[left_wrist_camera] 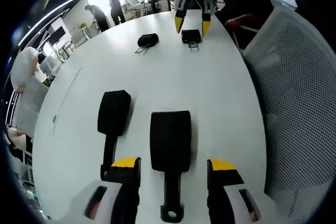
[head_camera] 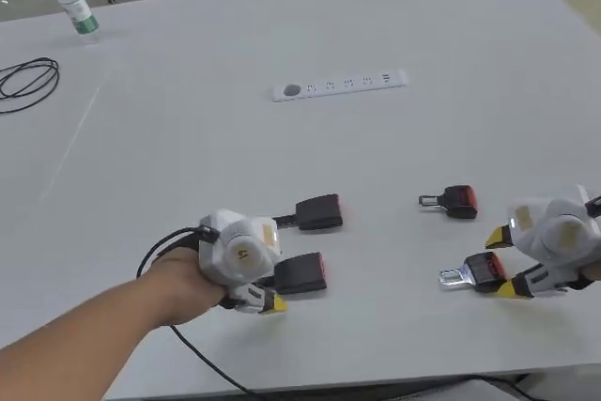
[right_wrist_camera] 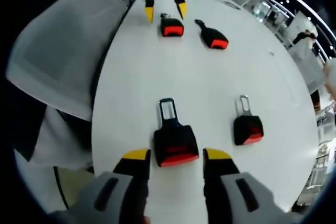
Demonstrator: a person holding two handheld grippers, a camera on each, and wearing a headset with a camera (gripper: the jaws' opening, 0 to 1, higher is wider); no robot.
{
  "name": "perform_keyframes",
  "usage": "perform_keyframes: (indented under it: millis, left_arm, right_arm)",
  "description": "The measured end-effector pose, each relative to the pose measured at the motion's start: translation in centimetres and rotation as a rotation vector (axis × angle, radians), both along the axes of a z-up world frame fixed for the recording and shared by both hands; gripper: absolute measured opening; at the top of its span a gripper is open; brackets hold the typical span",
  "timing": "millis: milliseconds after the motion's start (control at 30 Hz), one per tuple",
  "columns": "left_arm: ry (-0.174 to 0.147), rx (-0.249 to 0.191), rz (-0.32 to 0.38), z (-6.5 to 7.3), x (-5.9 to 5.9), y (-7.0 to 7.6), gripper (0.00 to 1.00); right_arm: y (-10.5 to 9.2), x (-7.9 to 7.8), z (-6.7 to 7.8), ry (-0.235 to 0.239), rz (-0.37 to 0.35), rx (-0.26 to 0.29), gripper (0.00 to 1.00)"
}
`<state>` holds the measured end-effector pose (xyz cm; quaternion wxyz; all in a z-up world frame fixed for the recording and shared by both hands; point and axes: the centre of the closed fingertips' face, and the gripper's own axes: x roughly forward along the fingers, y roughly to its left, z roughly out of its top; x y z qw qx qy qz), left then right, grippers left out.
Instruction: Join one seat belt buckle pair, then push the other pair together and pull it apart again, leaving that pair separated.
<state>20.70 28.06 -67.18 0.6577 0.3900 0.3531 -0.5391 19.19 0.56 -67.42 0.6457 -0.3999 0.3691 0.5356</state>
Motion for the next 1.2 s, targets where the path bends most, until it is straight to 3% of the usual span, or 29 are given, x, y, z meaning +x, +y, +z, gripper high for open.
perform_keyframes:
  millis: [133,300,367,533,800,1200]
  left_arm:
    - [0.007,0.025,-0.041,-0.5,0.4,-0.1,0.46]
    - [0.048,0.045,-0.085,-1.0,0.1,-0.7,0.35]
    - [0.046,0.045,-0.083,-0.9,0.4,-1.0,0.33]
    - [0.049,0.053,-0.116,-0.9,0.3,-1.1,0.33]
    - [0.058,0.071,-0.147,-0.9,0.4,-1.1,0.32]
    - [0.066,0.144,-0.145,-1.1,0.3,-1.2,0.31]
  right_arm:
    - [0.3,-0.4,-0.2,0.036,0.021,-0.012,0.37]
    - [-0.3,0.0,-0.7,0.066,0.037,-0.036,0.36]
    - [-0.3,0.1,-1.0,0.073,0.047,-0.049,0.36]
    - [-0.2,0.1,-0.9,0.09,0.055,-0.073,0.34]
    - [-0.2,0.4,-1.2,0.114,0.024,-0.034,0.34]
    - [0.3,0.1,-0.9,0.121,0.009,-0.035,0.34]
